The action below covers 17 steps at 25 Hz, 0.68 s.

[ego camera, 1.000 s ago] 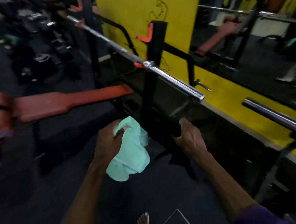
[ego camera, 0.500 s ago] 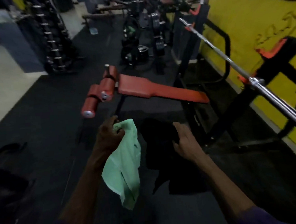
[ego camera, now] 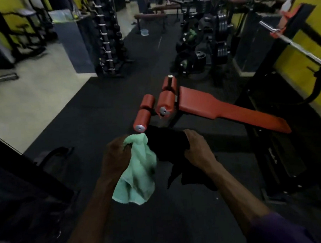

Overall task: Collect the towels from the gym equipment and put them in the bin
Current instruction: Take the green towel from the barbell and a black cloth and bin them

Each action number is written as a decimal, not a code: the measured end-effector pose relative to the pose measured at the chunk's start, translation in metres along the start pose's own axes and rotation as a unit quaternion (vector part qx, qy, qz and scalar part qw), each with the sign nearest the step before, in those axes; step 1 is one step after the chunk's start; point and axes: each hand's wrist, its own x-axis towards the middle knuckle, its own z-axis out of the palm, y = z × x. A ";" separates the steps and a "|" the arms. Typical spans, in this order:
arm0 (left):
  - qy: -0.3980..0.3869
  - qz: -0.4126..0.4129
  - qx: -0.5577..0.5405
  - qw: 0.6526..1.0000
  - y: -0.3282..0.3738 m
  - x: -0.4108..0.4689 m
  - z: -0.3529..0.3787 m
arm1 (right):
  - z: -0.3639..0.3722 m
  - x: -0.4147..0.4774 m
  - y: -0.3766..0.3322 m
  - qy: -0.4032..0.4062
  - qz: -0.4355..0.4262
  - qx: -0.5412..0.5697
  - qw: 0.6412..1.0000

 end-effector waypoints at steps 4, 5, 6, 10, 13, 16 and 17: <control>0.060 -0.007 0.044 0.997 -0.048 0.064 -0.011 | 0.031 0.078 -0.023 0.029 -0.039 0.021 0.999; 0.068 -0.009 0.050 0.996 -0.060 0.081 -0.012 | 0.040 0.101 -0.027 0.035 -0.045 0.026 0.998; 0.072 -0.012 0.053 0.996 -0.068 0.095 -0.012 | 0.046 0.119 -0.030 0.035 -0.047 0.031 0.998; 0.085 -0.035 0.083 0.992 -0.111 0.171 -0.011 | 0.074 0.210 -0.036 0.029 -0.055 0.051 0.997; 0.100 -0.062 0.112 0.987 -0.147 0.240 -0.010 | 0.093 0.293 -0.043 0.028 -0.054 0.057 0.997; 0.126 -0.078 0.122 0.981 -0.174 0.296 -0.014 | 0.107 0.365 -0.056 0.016 -0.061 0.063 0.996; 0.135 -0.083 0.130 0.979 -0.184 0.317 -0.016 | 0.113 0.390 -0.061 0.016 -0.064 0.072 0.995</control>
